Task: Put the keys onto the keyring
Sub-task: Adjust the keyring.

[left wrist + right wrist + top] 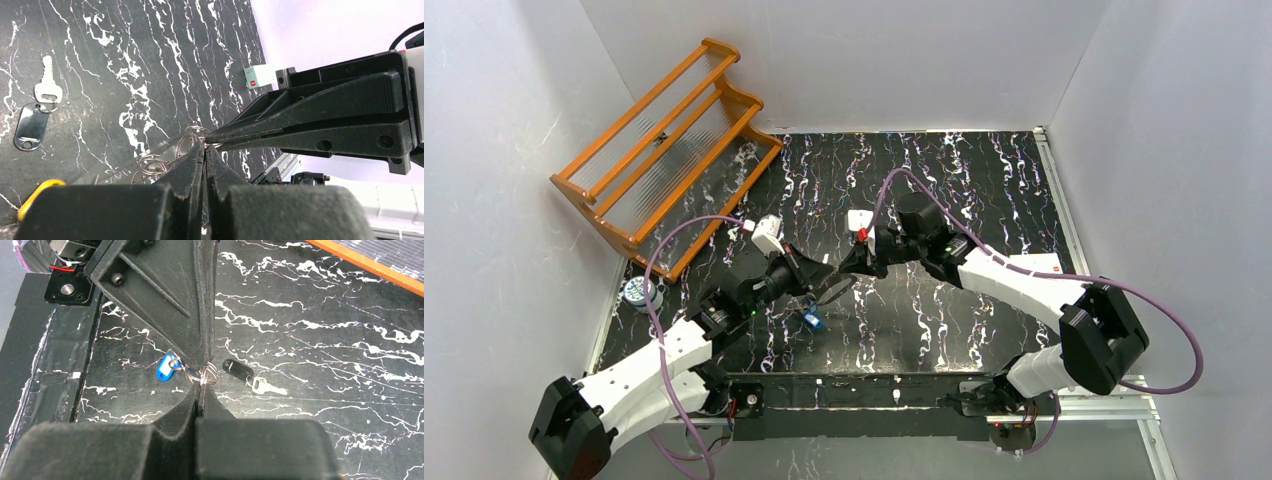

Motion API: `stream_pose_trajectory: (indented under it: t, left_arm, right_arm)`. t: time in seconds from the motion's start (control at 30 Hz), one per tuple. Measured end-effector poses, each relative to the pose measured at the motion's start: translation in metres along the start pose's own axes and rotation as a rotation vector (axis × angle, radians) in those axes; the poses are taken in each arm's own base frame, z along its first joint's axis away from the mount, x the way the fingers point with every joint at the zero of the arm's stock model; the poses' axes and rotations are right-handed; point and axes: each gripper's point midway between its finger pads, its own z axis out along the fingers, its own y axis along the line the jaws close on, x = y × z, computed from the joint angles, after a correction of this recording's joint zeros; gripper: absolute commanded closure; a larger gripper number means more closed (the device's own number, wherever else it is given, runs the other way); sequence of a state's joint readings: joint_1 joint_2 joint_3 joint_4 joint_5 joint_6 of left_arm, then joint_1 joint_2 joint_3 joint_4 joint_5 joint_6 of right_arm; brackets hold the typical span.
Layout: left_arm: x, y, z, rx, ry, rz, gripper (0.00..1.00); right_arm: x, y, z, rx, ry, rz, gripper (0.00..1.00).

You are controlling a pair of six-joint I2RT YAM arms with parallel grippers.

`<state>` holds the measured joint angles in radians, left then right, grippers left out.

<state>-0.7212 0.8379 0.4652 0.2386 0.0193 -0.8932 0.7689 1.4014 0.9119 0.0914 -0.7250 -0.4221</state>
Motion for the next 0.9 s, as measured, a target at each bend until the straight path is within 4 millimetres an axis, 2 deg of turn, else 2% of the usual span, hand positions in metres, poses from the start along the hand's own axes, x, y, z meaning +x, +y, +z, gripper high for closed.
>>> stream_pose_trajectory:
  t: [0.27, 0.33, 0.43, 0.53, 0.63, 0.7, 0.8, 0.9]
  left_arm:
    - [0.005, 0.003, 0.009, 0.007, 0.024, 0.025, 0.99]
    - [0.006, 0.004, 0.011, 0.002, 0.031, 0.032, 0.85]
    - [0.004, -0.001, 0.012, 0.021, 0.029, 0.047, 0.52]
    - [-0.01, -0.021, 0.012, 0.074, 0.002, 0.075, 0.35]
    - [-0.026, -0.042, 0.008, 0.119, -0.025, 0.127, 0.3]
    - [-0.034, -0.05, 0.005, 0.117, -0.027, 0.174, 0.29]
    - [-0.042, -0.05, 0.001, 0.068, -0.017, 0.243, 0.31]
    - [-0.045, -0.036, -0.002, -0.027, 0.012, 0.305, 0.33]
  right_arm:
    - [0.009, -0.003, 0.003, 0.011, 0.038, 0.088, 0.99]
    - [0.012, -0.004, 0.005, 0.01, 0.046, 0.108, 0.99]
    - [0.018, -0.003, 0.007, 0.004, 0.058, 0.144, 0.99]
    - [0.021, 0.0, 0.009, -0.011, 0.058, 0.17, 0.99]
    - [0.02, 0.004, 0.01, -0.028, 0.046, 0.182, 0.99]
    - [0.02, 0.007, 0.011, -0.042, 0.033, 0.182, 0.99]
    - [0.019, 0.01, 0.012, -0.058, 0.013, 0.173, 0.99]
    - [0.018, 0.014, 0.012, -0.077, -0.001, 0.166, 0.99]
